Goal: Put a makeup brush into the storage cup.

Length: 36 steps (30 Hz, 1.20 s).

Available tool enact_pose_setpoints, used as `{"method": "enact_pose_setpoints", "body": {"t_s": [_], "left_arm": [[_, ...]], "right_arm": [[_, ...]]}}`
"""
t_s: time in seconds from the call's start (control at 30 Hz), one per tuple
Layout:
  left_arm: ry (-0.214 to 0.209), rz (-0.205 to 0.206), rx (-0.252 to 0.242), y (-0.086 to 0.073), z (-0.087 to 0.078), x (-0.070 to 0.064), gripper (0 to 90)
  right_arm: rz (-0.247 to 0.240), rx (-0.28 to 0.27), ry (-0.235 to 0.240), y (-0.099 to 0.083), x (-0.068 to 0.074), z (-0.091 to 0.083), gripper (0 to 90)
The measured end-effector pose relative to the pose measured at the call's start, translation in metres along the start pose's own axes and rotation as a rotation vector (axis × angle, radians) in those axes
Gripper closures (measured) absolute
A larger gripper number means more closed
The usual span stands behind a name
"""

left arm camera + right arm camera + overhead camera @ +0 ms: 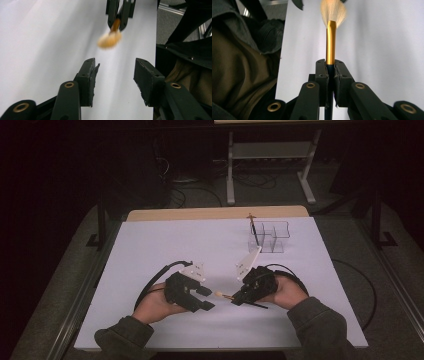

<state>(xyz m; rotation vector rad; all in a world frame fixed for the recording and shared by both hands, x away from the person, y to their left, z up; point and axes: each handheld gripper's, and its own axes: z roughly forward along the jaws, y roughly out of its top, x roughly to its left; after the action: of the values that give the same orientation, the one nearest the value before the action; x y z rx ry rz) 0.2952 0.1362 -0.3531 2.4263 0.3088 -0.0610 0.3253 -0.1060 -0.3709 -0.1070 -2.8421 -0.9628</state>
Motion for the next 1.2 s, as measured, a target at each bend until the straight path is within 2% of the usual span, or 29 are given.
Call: {"method": "enact_pose_setpoints", "body": {"t_s": [0.13,0.2,0.27,0.47,0.53,0.7,0.87,0.97,1.2], "left_arm": [[0.008,-0.023,-0.018,-0.007,0.001,0.001,49.5],[0.009,-0.023,-0.022,-0.009,0.002,0.001,49.4],[0.014,-0.031,-0.028,-0.011,0.003,0.001,48.9],[0.019,-0.048,-0.045,-0.017,0.002,0.001,48.3],[0.017,-0.052,-0.047,-0.019,0.002,0.001,48.3],[0.019,-0.064,-0.055,-0.025,0.001,0.003,46.3],[0.030,-0.078,-0.065,-0.030,-0.003,0.003,45.2],[0.040,-0.084,-0.084,-0.032,-0.003,0.003,44.9],[0.035,-0.083,-0.075,-0.033,0.002,0.003,44.3]], "right_arm": [[0.032,-0.032,-0.026,-0.002,-0.001,-0.008,82.2],[0.036,-0.035,-0.026,-0.002,0.000,-0.009,82.2],[0.019,-0.046,-0.040,-0.002,-0.002,-0.009,82.2],[0.033,-0.078,-0.051,-0.001,-0.002,-0.012,82.1],[0.045,-0.089,-0.049,0.000,-0.003,-0.012,81.9],[0.061,-0.104,-0.076,-0.001,-0.007,-0.014,81.7],[0.096,-0.138,-0.100,-0.004,-0.012,-0.020,81.6],[0.101,-0.147,-0.107,-0.004,-0.013,-0.022,81.6],[0.111,-0.154,-0.119,-0.004,-0.015,-0.024,81.6]]}}
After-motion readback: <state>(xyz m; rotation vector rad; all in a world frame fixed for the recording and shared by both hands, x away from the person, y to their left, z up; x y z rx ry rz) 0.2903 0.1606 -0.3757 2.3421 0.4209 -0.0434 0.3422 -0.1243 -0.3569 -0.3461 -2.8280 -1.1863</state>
